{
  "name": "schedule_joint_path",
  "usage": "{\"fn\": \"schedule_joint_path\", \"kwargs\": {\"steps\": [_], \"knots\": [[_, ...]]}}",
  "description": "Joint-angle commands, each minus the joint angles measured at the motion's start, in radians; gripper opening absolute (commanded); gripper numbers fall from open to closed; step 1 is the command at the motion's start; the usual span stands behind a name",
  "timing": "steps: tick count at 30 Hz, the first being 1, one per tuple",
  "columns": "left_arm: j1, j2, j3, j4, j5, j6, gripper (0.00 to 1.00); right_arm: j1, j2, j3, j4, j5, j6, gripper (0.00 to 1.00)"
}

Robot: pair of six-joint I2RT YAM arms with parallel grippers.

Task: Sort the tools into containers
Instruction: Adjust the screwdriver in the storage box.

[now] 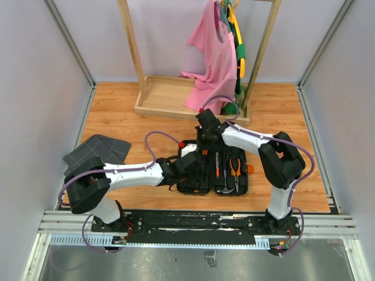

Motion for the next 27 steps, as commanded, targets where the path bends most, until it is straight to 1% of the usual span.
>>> {"fn": "schedule_joint_path", "kwargs": {"steps": [1, 7, 12, 20, 27], "knots": [[-0.006, 0.072, -0.072, -0.134, 0.03, 0.032, 0.2, 0.039, 0.135, 0.007, -0.125, 0.132, -0.055, 0.01], [-0.005, 0.085, -0.064, -0.139, 0.036, 0.041, 0.18, 0.056, 0.203, 0.035, -0.206, 0.178, -0.085, 0.01], [-0.005, 0.094, -0.059, -0.136, 0.039, 0.048, 0.17, 0.072, 0.263, 0.039, -0.235, 0.177, -0.091, 0.01], [-0.005, 0.098, -0.067, -0.128, 0.049, 0.045, 0.16, 0.113, 0.366, 0.012, -0.226, 0.161, -0.069, 0.01], [-0.004, 0.098, -0.083, -0.111, 0.067, 0.042, 0.14, 0.145, 0.44, -0.091, -0.145, 0.125, -0.021, 0.0]]}}
